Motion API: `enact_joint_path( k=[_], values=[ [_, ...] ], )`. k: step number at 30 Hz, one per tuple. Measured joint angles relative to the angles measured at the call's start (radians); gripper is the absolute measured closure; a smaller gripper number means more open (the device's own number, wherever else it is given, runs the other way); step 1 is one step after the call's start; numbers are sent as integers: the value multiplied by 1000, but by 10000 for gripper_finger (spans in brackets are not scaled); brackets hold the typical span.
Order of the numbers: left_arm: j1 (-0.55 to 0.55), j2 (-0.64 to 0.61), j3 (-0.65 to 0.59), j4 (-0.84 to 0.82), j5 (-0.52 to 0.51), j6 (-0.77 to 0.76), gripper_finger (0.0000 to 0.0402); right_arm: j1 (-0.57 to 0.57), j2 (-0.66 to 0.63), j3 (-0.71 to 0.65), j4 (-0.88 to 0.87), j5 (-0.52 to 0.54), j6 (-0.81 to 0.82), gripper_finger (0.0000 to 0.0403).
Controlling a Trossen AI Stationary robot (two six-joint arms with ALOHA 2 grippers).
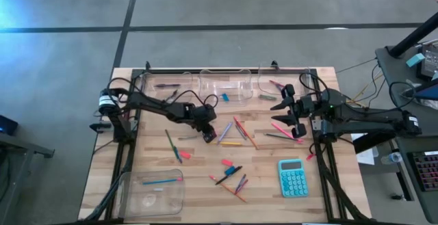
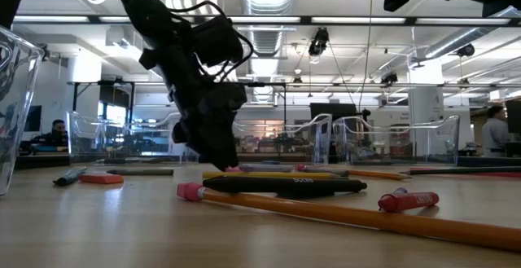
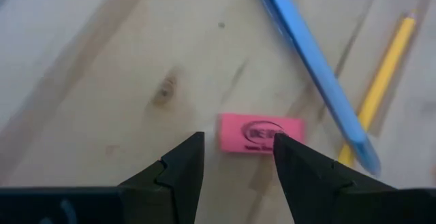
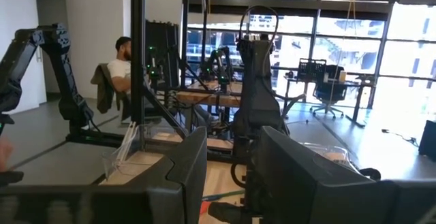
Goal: Sort crayons/erasers/pens/pencils in bins
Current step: Put the pink eraser into the top middle transparent bin
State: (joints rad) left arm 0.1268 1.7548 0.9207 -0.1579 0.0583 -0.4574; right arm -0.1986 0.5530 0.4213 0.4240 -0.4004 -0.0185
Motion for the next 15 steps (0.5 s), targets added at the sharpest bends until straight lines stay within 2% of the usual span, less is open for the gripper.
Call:
enact_joint_path(
  k=[9, 15],
  values=[
    [0, 0, 0, 11, 6, 0, 240, 0, 1, 0, 0, 0, 0, 275],
    [2, -1, 0, 18, -48, 2, 240, 0, 1, 0, 0, 0, 0, 275]
  ],
)
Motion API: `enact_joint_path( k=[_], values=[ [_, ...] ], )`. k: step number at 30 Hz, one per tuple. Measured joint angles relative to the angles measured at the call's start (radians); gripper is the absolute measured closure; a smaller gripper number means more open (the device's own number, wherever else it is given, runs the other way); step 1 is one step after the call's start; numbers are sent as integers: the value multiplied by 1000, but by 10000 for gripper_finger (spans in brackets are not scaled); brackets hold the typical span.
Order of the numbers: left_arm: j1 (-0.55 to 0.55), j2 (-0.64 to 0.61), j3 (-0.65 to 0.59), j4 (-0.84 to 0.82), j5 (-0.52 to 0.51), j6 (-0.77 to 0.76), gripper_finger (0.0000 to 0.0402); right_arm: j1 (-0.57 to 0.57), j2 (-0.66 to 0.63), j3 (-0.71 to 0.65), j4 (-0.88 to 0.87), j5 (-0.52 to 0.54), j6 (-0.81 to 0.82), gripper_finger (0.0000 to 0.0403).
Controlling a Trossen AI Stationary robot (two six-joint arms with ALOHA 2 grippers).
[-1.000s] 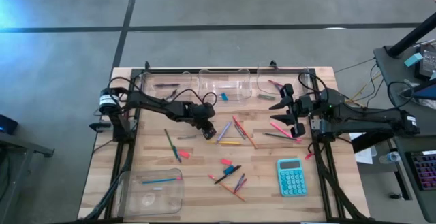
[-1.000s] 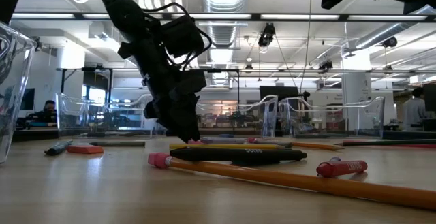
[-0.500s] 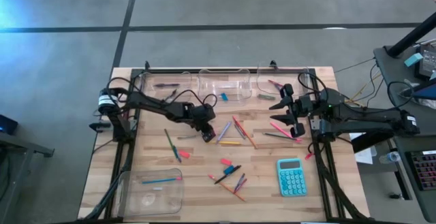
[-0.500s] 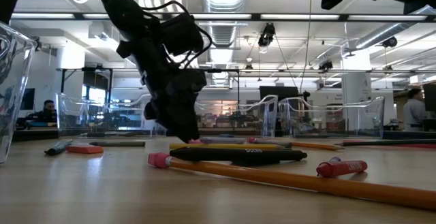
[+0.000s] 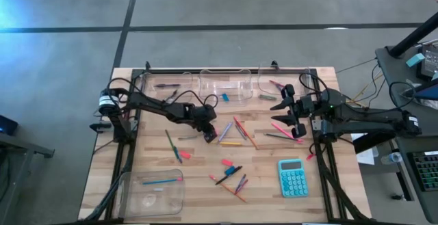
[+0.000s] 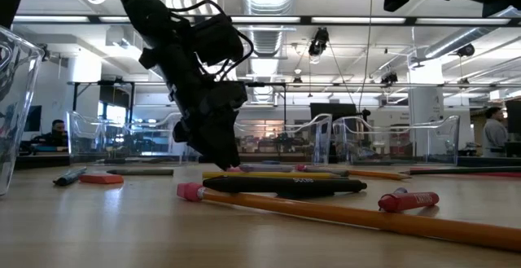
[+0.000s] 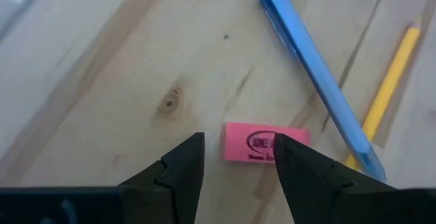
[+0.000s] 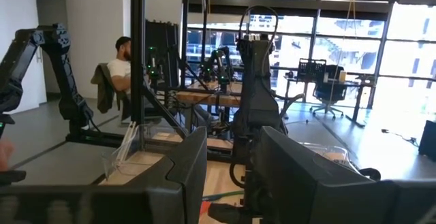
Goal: Sort crayons/erasers/pens/pencils in bins
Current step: Put the pink eraser into the top middle transparent bin
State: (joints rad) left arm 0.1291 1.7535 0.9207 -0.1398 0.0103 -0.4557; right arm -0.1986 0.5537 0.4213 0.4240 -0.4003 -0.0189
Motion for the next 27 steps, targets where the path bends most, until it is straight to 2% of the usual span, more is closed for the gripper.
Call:
enact_joint_path(
  k=[27],
  values=[
    [-27, 45, 4, 39, 14, 18, 240, 0, 0, 0, 0, 0, -4, 275]
  ],
)
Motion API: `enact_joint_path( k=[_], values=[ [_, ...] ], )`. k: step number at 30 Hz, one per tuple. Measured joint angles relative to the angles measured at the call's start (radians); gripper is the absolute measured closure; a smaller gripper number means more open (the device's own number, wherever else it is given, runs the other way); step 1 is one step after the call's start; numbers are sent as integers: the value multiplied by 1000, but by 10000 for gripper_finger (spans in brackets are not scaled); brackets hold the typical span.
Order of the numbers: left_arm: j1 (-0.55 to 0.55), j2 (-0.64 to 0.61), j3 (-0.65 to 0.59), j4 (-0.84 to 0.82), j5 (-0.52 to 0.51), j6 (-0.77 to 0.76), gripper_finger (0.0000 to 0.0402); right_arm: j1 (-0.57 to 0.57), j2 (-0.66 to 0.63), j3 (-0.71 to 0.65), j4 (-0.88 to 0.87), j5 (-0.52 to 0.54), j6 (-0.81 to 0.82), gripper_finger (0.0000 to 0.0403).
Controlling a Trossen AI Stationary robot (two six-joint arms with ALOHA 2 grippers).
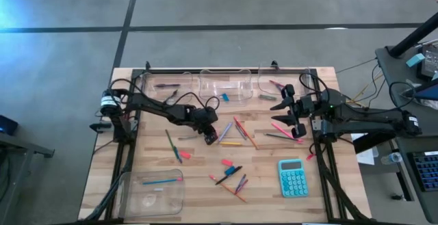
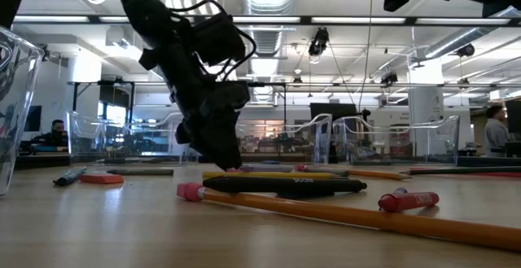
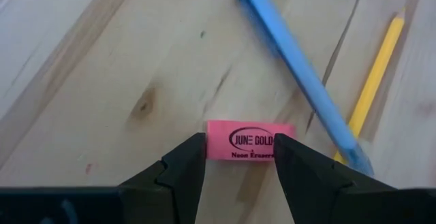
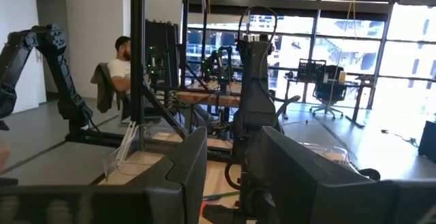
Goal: Sort crayons/erasers/pens/pencils in bins
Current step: Put the pink eraser into the top middle transparent bin
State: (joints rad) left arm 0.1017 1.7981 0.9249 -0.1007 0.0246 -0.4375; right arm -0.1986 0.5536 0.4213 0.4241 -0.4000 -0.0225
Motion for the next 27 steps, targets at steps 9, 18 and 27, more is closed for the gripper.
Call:
enact_joint_path(
  k=[9, 18, 27],
  values=[
    [-4, 69, 2, 80, 1, 1, 240, 0, 0, 0, 0, 0, 0, 275],
    [-10, 71, 2, 74, -17, 51, 293, 0, 0, 0, 0, 0, 0, 275],
    [-10, 72, 0, 71, -39, 52, 370, 0, 0, 0, -1, 0, 0, 275]
  ],
)
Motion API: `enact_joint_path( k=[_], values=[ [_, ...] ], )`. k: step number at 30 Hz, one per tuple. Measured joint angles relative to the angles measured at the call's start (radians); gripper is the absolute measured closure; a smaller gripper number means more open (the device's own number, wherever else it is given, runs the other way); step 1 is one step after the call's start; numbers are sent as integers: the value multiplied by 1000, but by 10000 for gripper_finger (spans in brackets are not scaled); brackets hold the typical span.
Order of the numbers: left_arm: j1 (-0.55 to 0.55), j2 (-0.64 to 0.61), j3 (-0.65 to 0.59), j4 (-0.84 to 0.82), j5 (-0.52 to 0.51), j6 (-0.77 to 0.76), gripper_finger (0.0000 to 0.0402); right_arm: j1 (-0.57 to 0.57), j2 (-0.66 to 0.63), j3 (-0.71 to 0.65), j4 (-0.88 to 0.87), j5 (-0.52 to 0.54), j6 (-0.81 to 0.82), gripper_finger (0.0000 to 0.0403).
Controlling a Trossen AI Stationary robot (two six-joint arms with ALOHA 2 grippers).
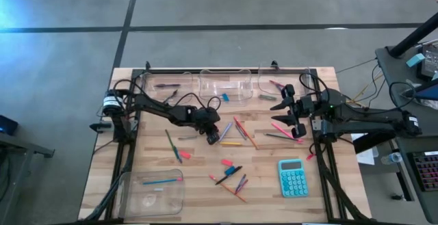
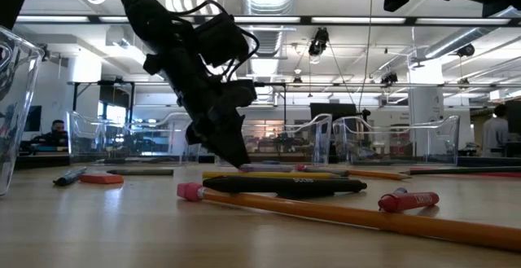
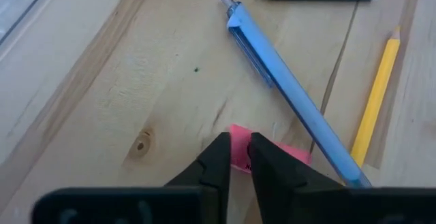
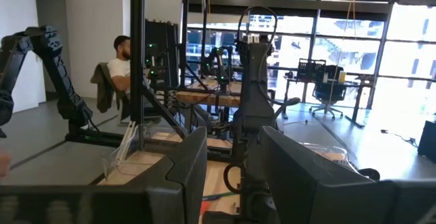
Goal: Sort crayons/erasers/pens/pencils in bins
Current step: Put the pink eraser into the top middle transparent bin
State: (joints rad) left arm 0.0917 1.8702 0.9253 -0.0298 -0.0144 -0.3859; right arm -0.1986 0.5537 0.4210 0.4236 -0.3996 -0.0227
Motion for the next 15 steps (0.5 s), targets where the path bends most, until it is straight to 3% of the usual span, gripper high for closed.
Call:
enact_joint_path(
  k=[4, 15],
  values=[
    [0, -8, 6, -7, -4, 0, 397, 0, 0, 0, 0, 0, 0, 275],
    [-4, -119, 37, -72, -21, 28, 401, 0, 0, 0, -2, 0, -1, 275]
  ],
)
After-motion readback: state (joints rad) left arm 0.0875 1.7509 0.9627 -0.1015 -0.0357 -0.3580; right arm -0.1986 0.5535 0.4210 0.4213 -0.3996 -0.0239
